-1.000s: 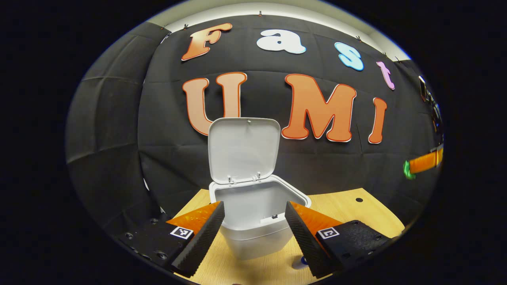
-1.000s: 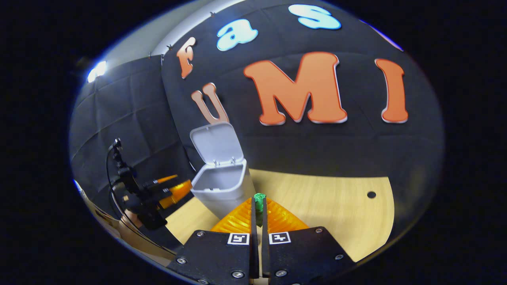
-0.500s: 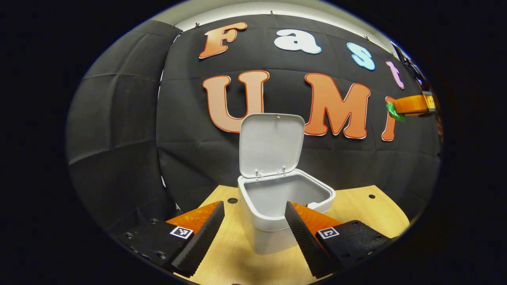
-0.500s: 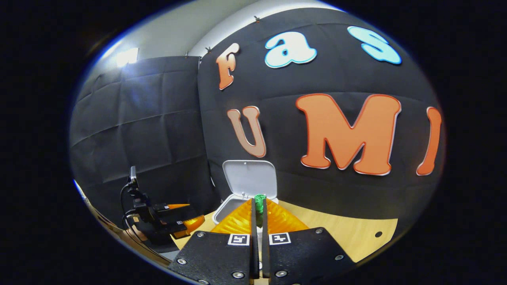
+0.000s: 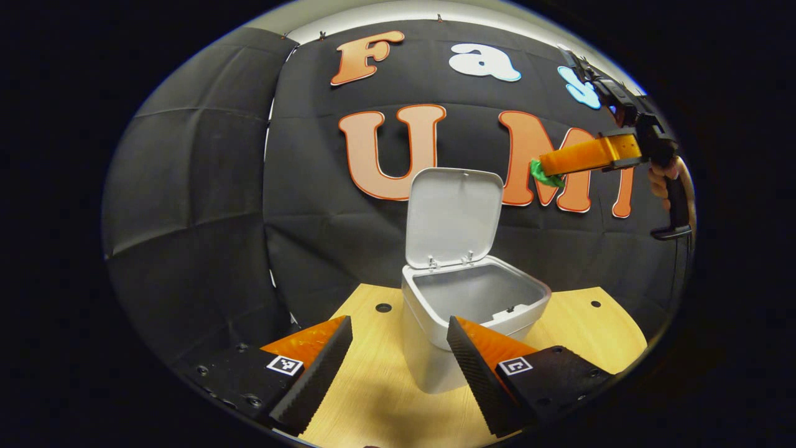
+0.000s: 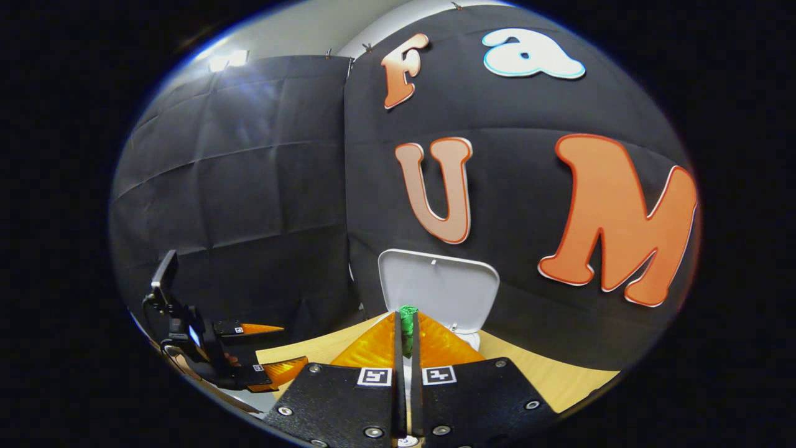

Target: Press the lid of the desktop garbage bin to open it, pick up the crumpled paper on the desktop and throw it into the bin, then pick up the pop can on the desktop and drop it into the bin, and finally close the garbage bin lid.

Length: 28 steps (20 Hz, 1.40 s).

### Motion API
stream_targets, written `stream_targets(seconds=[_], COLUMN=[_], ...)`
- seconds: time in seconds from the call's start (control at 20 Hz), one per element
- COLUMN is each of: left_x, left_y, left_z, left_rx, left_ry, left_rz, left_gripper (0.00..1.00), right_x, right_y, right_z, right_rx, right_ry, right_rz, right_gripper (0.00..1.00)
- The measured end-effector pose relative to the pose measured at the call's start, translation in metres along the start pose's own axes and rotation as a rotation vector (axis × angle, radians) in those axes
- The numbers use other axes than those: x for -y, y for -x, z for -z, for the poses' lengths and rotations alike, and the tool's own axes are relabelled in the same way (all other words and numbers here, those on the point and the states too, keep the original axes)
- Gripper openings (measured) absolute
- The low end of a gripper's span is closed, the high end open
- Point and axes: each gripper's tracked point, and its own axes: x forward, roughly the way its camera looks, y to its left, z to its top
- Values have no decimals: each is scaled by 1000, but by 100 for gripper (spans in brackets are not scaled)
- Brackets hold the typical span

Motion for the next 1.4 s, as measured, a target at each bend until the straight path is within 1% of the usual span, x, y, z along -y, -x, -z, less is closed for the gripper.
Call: stream_targets(seconds=[0.2, 0.25, 0.3, 0.35, 0.4, 0.45, 0.5, 0.55, 0.65, 0.75, 0.8, 0.95, 1.15, 1.4], left_x=[-24, -30, -36, -40, -43, -46, -48, -50, -52, -51, -50, -44, -34, -3], left_y=[1, 1, 2, 1, 1, 1, 1, 0, 0, -3, -3, -6, -5, -5], left_z=[9, 10, 12, 14, 13, 14, 14, 16, 16, 16, 15, 10, 4, 3], left_rx=[-19, -23, -28, -31, -32, -34, -35, -37, -39, -41, -41, -37, -29, -32], left_ry=[9, 13, 18, 23, 26, 27, 28, 29, 30, 29, 28, 24, 17, 14], left_rz=[-30, -40, -48, -54, -58, -61, -63, -64, -63, -60, -57, -49, -27, 27], left_gripper=[98, 98, 98, 98, 98, 98, 98, 98, 98, 98, 98, 98, 98, 98], right_x=[-2, -2, -3, -2, -1, 2, 7, 14, 22, 19, 20, 23, 28, 49], right_y=[-39, -46, -52, -57, -61, -65, -69, -67, -69, -69, -67, -62, -48, -13], right_z=[21, 24, 27, 30, 32, 34, 35, 34, 36, 34, 34, 37, 36, 30], right_rx=[-75, -86, -97, -105, -112, -116, -118, -120, -119, -114, -113, -115, -90, -44], right_ry=[45, 47, 40, 25, 7, -2, -3, 3, 8, -10, -12, -18, -20, -34], right_rz=[24, 31, 31, 31, 32, 38, 58, 86, 117, 114, 115, 125, 139, 185], right_gripper=[3, 14, 4, 5, 11, 14, 22, 28, 60, 92, 95, 95, 95, 95])
